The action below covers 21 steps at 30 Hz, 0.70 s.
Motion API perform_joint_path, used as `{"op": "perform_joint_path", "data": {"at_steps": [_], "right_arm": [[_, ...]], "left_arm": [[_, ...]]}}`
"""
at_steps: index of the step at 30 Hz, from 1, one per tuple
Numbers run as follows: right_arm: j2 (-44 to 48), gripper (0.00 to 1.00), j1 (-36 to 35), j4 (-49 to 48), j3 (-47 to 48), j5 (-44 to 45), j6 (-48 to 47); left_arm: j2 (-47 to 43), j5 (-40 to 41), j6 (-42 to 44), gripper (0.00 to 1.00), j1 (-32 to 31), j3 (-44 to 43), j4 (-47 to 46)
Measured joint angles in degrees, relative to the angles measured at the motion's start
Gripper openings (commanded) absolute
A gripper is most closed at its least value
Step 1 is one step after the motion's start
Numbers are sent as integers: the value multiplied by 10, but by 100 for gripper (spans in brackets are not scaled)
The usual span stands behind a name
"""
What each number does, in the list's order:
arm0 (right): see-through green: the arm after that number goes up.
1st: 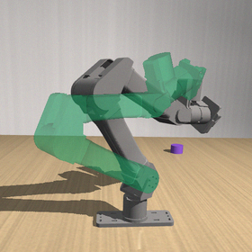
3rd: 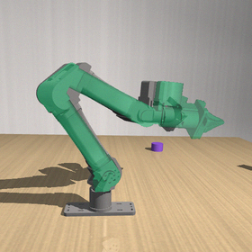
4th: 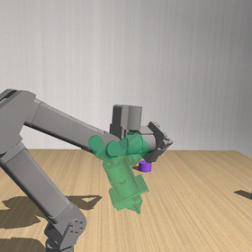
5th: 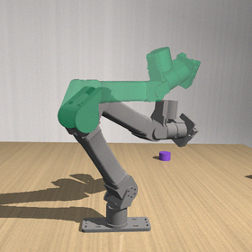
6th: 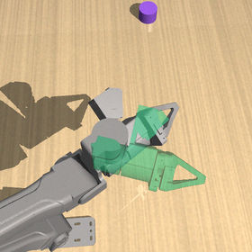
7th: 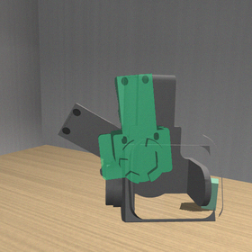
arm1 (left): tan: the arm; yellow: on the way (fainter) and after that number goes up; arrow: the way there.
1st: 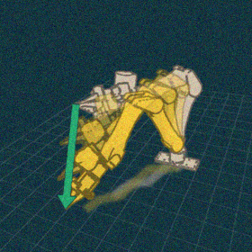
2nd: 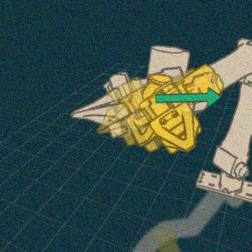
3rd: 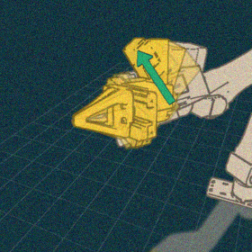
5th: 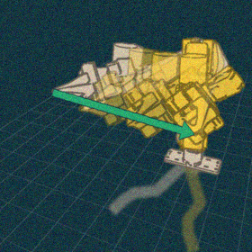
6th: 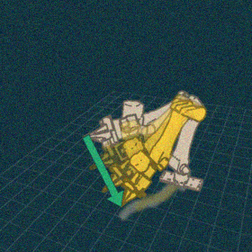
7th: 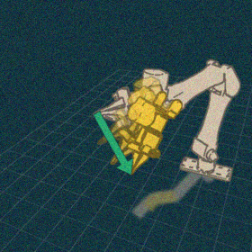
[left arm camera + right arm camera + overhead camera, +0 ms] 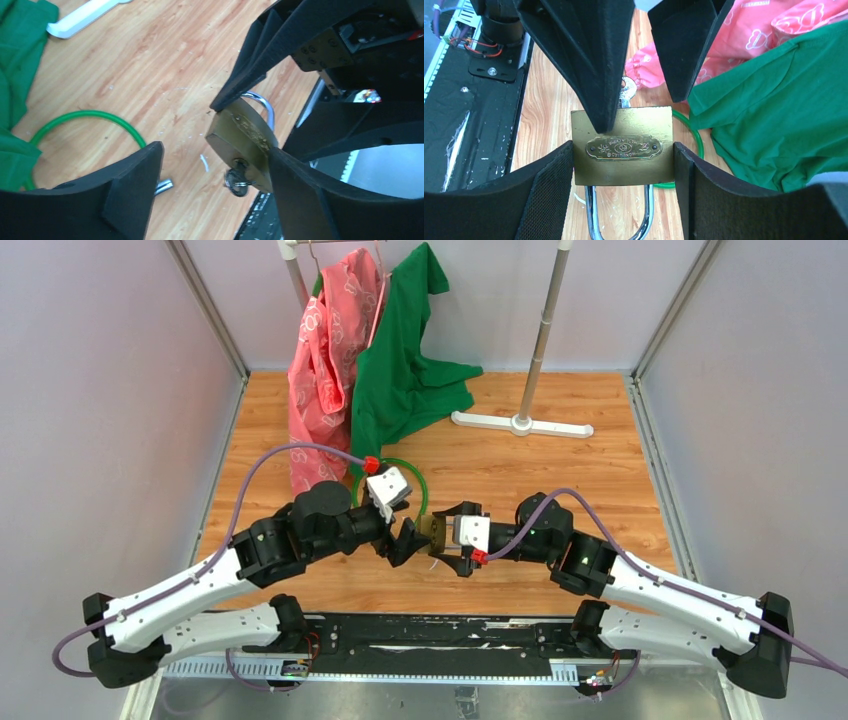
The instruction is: Unlock with the key
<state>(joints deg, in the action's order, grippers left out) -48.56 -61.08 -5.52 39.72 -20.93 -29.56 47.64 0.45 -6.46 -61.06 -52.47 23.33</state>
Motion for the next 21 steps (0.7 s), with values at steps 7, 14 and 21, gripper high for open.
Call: {"op": "perform_joint_path", "data": {"at_steps": [7, 14, 21], "right_arm": [[0, 0, -4, -20, 0, -2, 0], [1, 0, -4, -41, -1, 11, -2], [-2, 0, -4, -64, -5, 30, -7]], "left_arm": [[-23, 53, -55, 100, 0, -15, 10], [12, 66, -138, 97, 1, -77, 39], [38, 49, -193, 86, 2, -78, 43]]}}
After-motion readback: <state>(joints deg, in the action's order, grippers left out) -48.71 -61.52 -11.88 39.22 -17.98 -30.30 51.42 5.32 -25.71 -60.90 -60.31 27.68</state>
